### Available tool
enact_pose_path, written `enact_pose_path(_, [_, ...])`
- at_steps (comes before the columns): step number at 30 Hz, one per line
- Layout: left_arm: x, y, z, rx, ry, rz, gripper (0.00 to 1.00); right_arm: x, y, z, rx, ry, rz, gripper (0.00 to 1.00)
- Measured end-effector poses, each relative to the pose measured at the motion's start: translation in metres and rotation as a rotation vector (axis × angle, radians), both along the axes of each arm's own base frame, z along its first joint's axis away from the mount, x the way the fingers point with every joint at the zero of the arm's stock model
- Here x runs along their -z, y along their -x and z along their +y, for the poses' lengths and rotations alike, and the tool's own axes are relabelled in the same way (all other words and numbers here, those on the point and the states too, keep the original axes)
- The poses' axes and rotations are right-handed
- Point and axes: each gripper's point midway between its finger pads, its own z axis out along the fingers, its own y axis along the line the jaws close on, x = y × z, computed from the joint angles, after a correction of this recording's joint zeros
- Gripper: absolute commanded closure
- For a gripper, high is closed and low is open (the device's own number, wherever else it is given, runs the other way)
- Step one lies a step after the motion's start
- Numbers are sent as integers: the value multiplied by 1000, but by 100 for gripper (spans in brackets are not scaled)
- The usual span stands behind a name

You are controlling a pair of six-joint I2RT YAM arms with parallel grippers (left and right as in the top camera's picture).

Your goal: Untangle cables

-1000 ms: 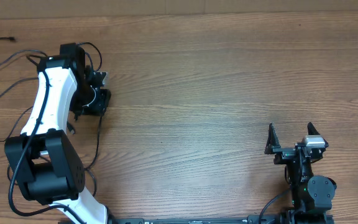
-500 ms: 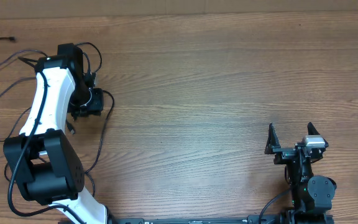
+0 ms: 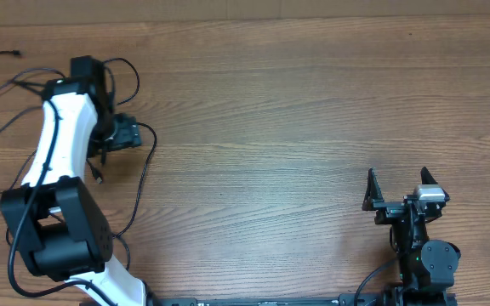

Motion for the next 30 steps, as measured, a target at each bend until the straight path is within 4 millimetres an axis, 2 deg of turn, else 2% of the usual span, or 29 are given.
enact_pose_path(6, [-3,24,71,-331,-96,-5,0,0,0,0,0,0,0,0])
enact_pose_path(10, [-4,52,120,-538,-117,-6,0,0,0,0,0,0,1,0])
enact_pose_path(12, [-4,70,145,-628,-125,-2,3,0,0,0,0,0,1,0])
enact_pose_path(17, [-5,109,193,-759,-142,-2,4,0,0,0,0,0,1,0])
enact_pose_path(24, [-2,152,233,-890,-154,-11,6,0,0,0,0,0,1,0])
enact_pose_path(27, [9,166,239,-935,-143,-13,6,0,0,0,0,0,1,0])
enact_pose_path(30, [23,177,237,-957,-121,-1,7,0,0,0,0,0,0,0])
